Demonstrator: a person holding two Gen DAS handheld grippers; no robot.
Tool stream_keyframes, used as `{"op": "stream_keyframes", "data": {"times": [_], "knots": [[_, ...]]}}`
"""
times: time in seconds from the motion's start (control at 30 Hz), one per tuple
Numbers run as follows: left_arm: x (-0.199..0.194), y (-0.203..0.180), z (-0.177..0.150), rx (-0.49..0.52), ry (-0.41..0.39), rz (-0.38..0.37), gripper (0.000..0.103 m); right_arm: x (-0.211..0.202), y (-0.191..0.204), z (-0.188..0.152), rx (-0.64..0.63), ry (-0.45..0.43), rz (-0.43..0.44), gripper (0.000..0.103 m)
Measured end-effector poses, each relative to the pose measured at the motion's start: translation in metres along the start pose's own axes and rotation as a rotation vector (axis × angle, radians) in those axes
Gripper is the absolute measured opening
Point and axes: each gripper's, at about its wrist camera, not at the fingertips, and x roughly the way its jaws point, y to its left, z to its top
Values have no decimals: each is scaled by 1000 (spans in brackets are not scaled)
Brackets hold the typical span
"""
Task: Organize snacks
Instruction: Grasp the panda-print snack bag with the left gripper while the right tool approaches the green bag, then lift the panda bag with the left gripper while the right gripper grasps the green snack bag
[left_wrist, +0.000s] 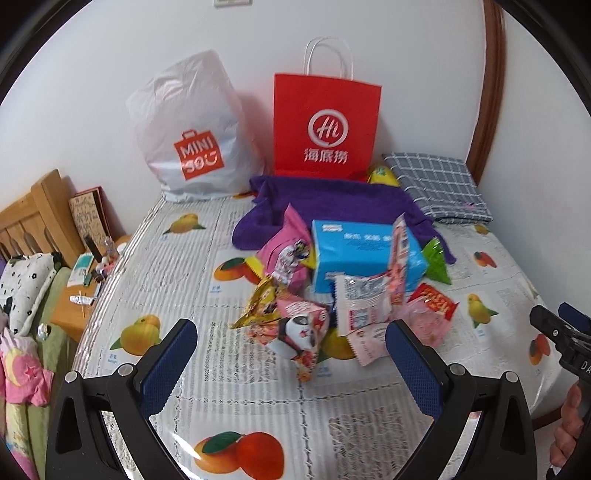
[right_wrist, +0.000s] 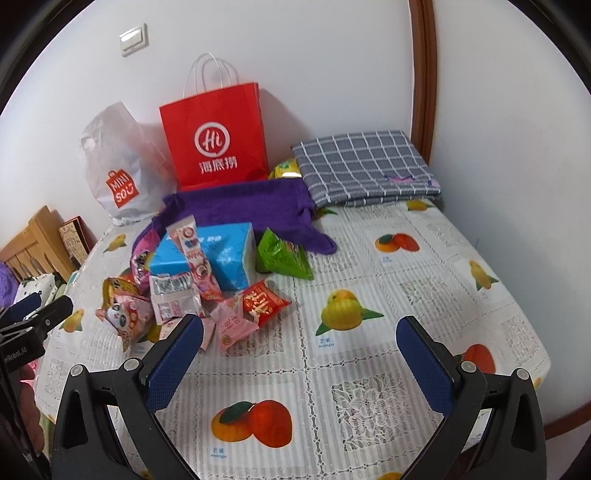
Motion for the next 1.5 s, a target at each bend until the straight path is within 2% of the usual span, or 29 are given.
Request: {"op": "stream_keyframes", "data": {"times": [0.47, 0.93, 1.13, 1.23, 1.3, 1.4, 1.5], "knots": [[79, 10, -14, 4, 119, -27, 102, 64, -6, -13, 4, 101, -7, 103], [105, 7, -14, 19, 158, -37, 101, 98, -12, -14, 21, 158, -27, 103], [105, 5, -16, 40, 160, -17, 88, 101, -12, -15, 21, 164, -25, 103], [102, 8, -16, 32, 162, -19, 74, 101, -11, -16, 18, 167, -23, 102], [100, 11, -17, 23, 169, -44, 56, 99, -10, -16, 15, 163, -22, 103], [96, 20, -20, -11, 184, -98, 47, 96, -11, -17, 21, 160, -20, 102], [90, 24, -24, -13, 177, -100, 46, 93, -12, -18, 24, 153, -16, 103]]}}
